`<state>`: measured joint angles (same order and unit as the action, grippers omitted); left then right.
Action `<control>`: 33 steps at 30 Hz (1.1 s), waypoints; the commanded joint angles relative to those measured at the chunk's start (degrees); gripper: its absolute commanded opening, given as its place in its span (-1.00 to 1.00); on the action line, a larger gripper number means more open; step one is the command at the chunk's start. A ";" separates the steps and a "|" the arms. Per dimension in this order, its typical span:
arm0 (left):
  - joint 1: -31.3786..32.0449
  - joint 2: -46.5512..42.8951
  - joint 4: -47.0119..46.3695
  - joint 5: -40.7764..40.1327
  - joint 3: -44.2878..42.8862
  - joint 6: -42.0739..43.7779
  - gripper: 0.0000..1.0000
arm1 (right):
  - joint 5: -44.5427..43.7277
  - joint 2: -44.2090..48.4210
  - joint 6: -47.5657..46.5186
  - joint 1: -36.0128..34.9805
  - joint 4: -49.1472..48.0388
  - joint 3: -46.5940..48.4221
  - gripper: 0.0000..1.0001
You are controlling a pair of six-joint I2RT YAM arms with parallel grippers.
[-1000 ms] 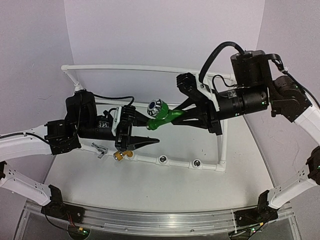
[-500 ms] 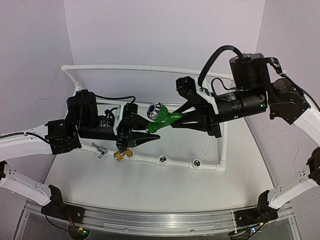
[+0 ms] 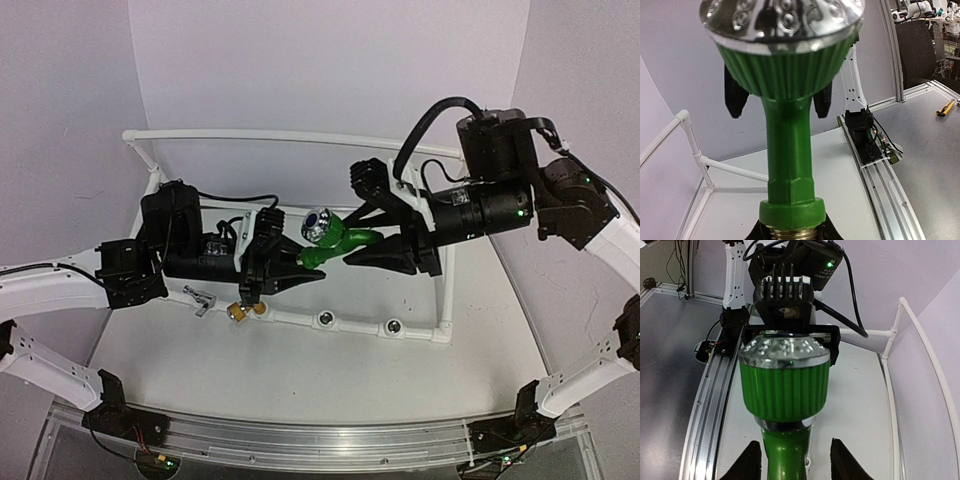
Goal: Install the water faucets
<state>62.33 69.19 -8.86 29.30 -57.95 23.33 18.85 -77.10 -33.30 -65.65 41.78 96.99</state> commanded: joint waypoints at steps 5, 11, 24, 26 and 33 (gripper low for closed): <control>0.22 0.90 0.57 -1.16 -3.99 -1.38 -1.00 | -1.04 -4.03 -0.99 -0.01 3.99 4.81 -0.13; 0.25 1.50 1.49 -1.46 -4.43 -1.58 -0.99 | -0.88 -5.62 -1.07 -0.01 5.03 6.83 -0.34; 0.17 0.21 -1.14 -9.14 -1.22 -8.43 0.14 | -7.13 -6.72 0.74 -0.02 5.28 7.79 -1.00; 0.17 -1.19 -1.00 -15.00 0.46 -11.69 0.59 | -12.36 -7.40 2.75 -0.01 5.20 7.80 -1.00; -2.33 -6.21 4.26 -34.56 5.03 -29.57 0.99 | -25.82 -9.75 1.20 0.16 5.66 2.24 -1.00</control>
<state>62.13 66.33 -6.69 7.94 -53.73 6.64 3.28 -85.04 -32.10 -65.65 47.68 101.76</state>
